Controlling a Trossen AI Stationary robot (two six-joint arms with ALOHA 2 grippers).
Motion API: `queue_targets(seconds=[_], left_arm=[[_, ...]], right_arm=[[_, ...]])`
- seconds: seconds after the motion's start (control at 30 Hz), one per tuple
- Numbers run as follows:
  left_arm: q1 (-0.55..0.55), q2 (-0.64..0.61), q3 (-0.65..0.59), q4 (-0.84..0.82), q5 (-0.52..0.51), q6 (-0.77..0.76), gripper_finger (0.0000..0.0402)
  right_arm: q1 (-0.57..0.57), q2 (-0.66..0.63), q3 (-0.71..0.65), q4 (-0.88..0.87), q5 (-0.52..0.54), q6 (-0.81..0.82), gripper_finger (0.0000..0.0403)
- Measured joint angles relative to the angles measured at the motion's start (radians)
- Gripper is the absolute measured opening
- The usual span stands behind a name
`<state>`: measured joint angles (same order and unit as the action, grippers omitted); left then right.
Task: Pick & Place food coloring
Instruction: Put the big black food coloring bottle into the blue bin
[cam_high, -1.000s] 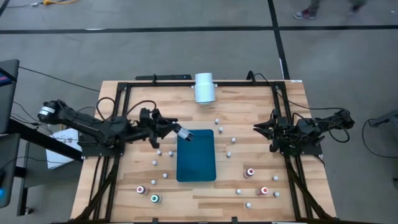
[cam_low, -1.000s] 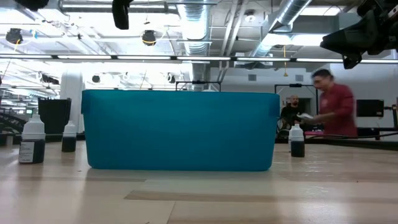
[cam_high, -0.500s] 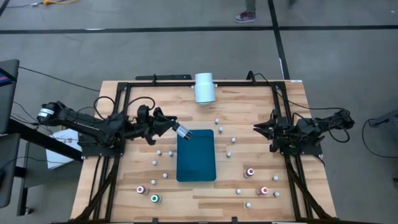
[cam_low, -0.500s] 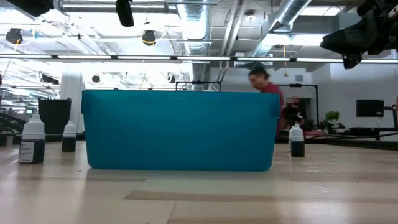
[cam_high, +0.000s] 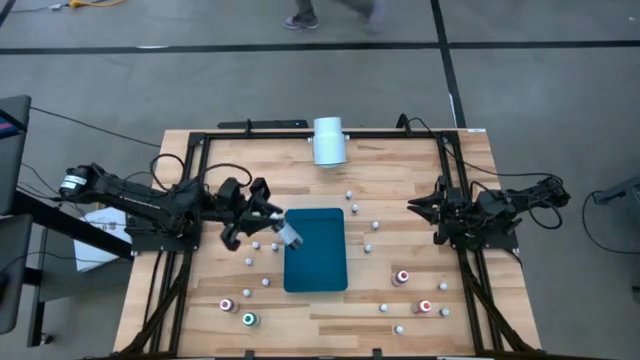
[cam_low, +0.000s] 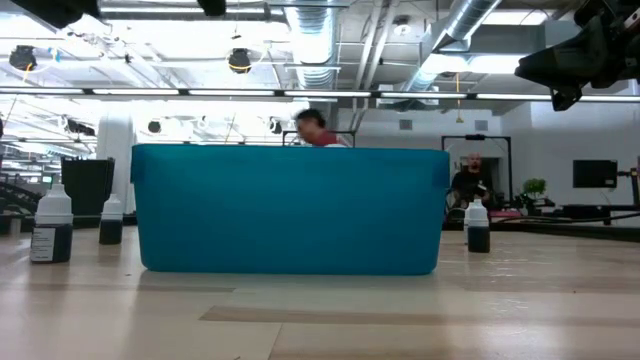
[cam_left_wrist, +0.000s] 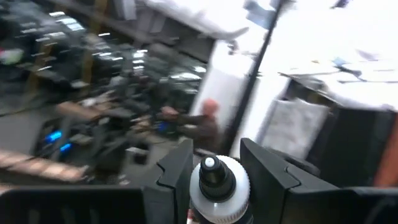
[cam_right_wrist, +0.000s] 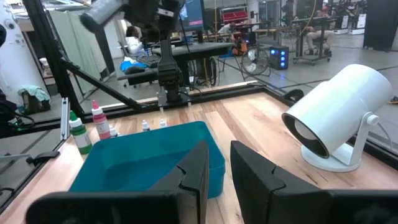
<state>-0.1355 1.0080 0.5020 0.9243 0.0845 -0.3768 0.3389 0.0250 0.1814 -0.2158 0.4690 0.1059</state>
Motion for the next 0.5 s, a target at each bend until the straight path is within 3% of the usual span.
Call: queue_targets(seconds=[0.2,0.5], left_arm=[[0.013,0.000,0.000,0.129,0.241,0.040,0.0106],[0.014,0.000,0.001,0.236,0.372,0.050,0.0106]], right_arm=[[0.000,0.000,0.000,0.000,0.000,0.000,0.0059],[0.000,0.000,0.000,-0.001,0.000,0.000,0.0059]])
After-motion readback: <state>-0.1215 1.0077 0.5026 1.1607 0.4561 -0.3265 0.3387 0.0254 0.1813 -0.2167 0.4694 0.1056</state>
